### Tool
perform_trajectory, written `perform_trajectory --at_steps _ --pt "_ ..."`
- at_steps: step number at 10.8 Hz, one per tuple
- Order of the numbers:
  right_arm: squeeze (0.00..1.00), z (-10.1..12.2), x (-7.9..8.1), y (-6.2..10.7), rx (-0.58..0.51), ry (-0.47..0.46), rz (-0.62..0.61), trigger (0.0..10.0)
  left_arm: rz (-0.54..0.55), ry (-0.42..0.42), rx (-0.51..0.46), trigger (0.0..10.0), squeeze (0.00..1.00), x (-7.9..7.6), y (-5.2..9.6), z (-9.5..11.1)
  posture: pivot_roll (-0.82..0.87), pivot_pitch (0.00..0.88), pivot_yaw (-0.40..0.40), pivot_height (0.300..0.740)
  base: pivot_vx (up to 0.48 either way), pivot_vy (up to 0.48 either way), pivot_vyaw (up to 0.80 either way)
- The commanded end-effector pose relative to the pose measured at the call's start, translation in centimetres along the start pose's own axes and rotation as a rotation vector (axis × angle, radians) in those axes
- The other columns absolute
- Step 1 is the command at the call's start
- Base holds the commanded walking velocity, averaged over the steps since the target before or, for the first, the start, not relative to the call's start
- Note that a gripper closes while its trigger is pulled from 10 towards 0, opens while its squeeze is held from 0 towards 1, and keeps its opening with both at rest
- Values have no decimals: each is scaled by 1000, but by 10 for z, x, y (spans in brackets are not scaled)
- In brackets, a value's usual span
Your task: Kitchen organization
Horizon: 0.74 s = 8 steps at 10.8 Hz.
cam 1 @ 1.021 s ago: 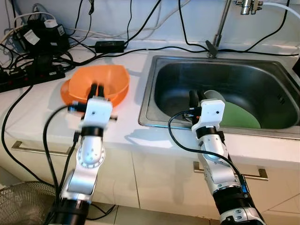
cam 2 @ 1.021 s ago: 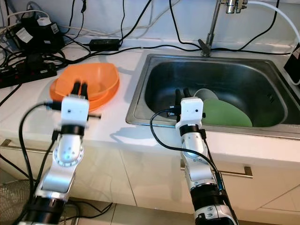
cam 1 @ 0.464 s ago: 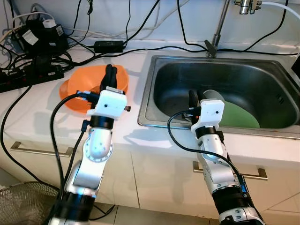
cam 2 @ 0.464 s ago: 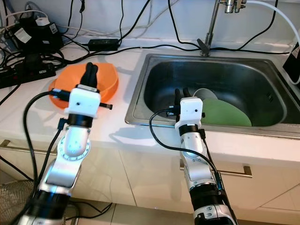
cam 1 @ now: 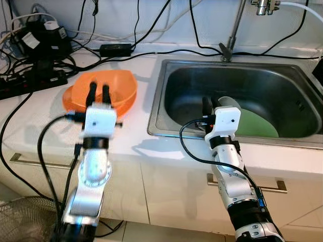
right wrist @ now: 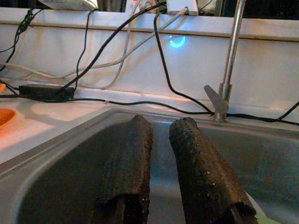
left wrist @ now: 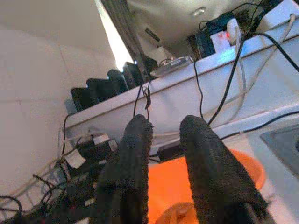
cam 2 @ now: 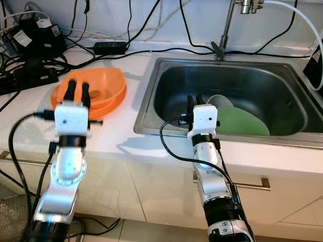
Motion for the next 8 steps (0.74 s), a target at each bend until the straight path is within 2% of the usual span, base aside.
perform_trajectory --at_steps 1,2,5,7,8 --pt "0 -11 3 3 50 2 5 10000 11 29 -4 10000 1000 3 1 4 116 0 47 740 0 0 0" --pt "0 -11 3 3 50 1 6 10000 -7 73 14 10000 1000 0 4 2 119 0 44 740 0 0 0" --pt "0 -11 4 3 48 1 8 10000 4 116 29 10000 1000 1 9 1 118 0 41 740 0 0 0" --pt "0 -11 4 3 49 1 10 10000 27 138 73 10000 1000 5 14 -9 118 0 39 740 0 0 0" --pt "0 -11 4 3 49 0 13 10000 33 128 96 10000 0 9 18 -18 119 0 37 740 0 0 0"
Point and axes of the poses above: a point about 5 cm out from each wrist's last joint towards the gripper, its own y axis pointing back from the gripper into the wrist, its own z axis along the axis of the wrist's last joint, x = y × z, the point moved 2 cm from there along -y, pointing out of the wrist towards the gripper, and after that the axes turned 2 degrees about -y, right-handed, at the moved point
